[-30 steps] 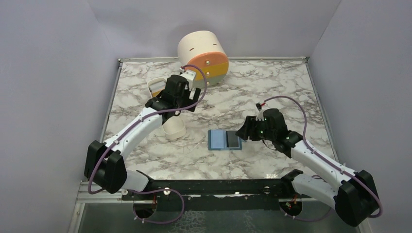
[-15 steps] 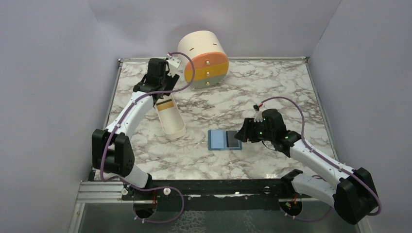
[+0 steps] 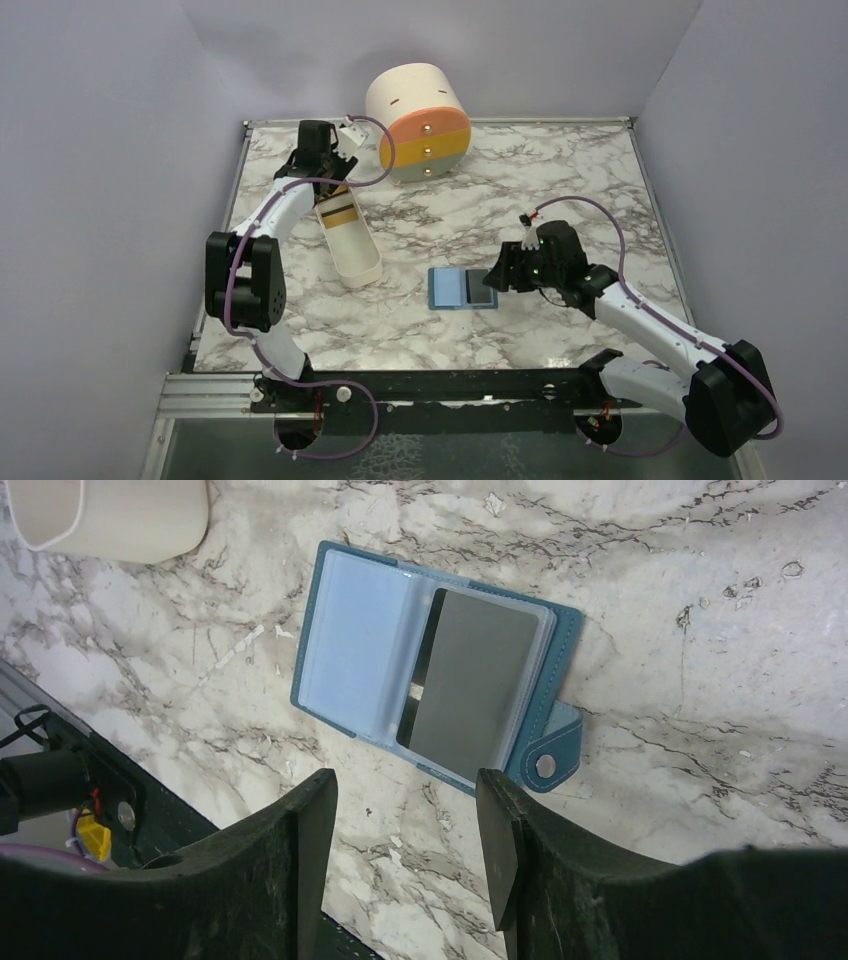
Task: Put the credit cards into the card holder
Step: Pick up the credit card from the storage box.
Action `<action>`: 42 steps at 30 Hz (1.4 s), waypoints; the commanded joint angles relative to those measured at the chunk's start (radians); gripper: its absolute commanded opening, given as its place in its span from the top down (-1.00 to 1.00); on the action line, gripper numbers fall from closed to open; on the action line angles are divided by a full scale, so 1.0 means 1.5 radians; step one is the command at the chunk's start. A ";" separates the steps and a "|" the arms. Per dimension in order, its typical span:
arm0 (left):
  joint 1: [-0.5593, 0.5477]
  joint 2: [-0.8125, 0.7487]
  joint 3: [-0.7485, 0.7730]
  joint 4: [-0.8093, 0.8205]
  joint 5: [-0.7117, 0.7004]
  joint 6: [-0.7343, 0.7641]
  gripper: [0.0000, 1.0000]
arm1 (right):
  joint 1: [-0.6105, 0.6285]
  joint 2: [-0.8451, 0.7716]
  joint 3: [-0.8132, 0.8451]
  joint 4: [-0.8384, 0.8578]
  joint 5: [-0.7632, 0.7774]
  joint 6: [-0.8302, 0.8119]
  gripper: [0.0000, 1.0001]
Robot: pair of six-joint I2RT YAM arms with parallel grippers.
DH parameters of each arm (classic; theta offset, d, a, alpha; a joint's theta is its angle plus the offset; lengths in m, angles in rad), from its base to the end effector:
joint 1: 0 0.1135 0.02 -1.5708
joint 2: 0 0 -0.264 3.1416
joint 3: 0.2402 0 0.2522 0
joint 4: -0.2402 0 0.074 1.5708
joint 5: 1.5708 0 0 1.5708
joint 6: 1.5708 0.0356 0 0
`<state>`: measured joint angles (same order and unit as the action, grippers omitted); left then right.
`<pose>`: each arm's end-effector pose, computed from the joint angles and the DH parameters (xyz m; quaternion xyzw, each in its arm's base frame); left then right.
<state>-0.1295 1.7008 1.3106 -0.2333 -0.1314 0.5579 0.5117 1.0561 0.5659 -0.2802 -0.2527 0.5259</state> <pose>0.3896 -0.0460 0.2738 0.2710 0.8461 0.1538 0.4323 0.1807 0.1117 0.2054 -0.0426 0.9140 0.2924 0.2781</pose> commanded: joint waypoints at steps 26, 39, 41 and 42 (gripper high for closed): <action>0.001 0.138 -0.041 0.148 -0.012 0.137 -0.07 | 0.003 0.028 0.020 0.025 -0.029 0.039 -0.09; 0.001 0.125 -0.049 0.170 -0.027 0.146 0.15 | 0.003 0.048 0.014 0.040 -0.047 0.046 -0.09; 0.001 0.125 -0.044 0.165 -0.028 0.144 0.17 | 0.003 0.047 0.013 0.037 -0.045 0.045 -0.09; 0.001 0.124 -0.042 0.164 -0.028 0.144 0.18 | 0.003 0.046 0.013 0.037 -0.044 0.045 -0.09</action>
<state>-0.1326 1.9003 1.2366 -0.0216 -0.1421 0.7589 0.5117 1.1320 0.5747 -0.2577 -0.3019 0.5838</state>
